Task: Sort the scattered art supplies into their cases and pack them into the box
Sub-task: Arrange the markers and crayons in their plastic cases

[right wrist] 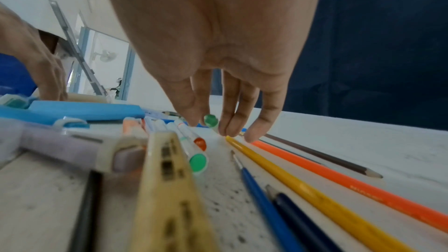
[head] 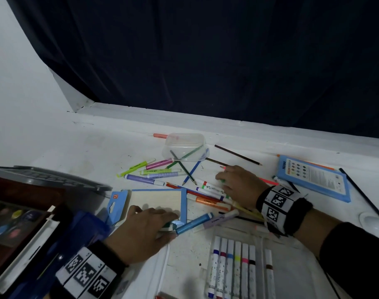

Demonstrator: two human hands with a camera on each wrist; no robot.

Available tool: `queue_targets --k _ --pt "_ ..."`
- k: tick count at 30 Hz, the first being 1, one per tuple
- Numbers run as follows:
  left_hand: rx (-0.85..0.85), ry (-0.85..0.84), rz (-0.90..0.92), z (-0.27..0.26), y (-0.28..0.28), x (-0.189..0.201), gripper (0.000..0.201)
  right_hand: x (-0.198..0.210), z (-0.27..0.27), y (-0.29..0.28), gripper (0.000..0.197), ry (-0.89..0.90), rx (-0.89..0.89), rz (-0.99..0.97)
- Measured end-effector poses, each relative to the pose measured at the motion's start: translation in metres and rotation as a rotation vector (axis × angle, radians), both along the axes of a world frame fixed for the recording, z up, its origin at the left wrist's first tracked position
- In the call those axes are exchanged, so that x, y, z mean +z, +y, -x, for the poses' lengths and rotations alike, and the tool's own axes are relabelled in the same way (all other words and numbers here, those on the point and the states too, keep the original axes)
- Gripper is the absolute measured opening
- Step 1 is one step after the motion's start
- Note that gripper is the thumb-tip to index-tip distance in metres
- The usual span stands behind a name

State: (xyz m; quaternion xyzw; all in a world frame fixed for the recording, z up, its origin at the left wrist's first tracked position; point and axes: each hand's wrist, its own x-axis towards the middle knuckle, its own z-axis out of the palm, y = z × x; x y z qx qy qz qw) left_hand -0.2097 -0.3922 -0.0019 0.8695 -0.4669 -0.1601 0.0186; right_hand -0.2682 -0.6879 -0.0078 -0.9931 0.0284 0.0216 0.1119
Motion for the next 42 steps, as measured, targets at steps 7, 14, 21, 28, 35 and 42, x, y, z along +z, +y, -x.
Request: queue_targets --k 7,14,21,28,35,42 --pt "0.002 0.018 0.010 0.008 -0.003 0.005 0.072 0.035 0.052 0.008 0.007 -0.339 -0.205 -0.366" --pt "0.031 0.062 0.169 0.025 -0.008 0.011 0.064 0.055 0.137 0.023 0.012 -0.430 -0.322 -0.626" --pt "-0.104 0.104 0.410 0.077 -0.007 0.019 0.023 0.049 0.238 0.032 0.008 -0.118 -0.327 -0.809" --pt "-0.310 0.158 0.159 0.135 -0.008 0.006 0.033 0.025 0.309 0.051 0.009 -0.052 -0.420 -0.628" --pt "-0.312 0.100 0.076 0.151 -0.004 0.004 0.039 0.016 0.334 0.065 0.011 0.019 -0.450 -0.619" --pt "-0.261 0.052 0.044 0.163 0.000 -0.001 0.050 0.008 0.336 0.068 0.014 0.023 -0.523 -0.605"
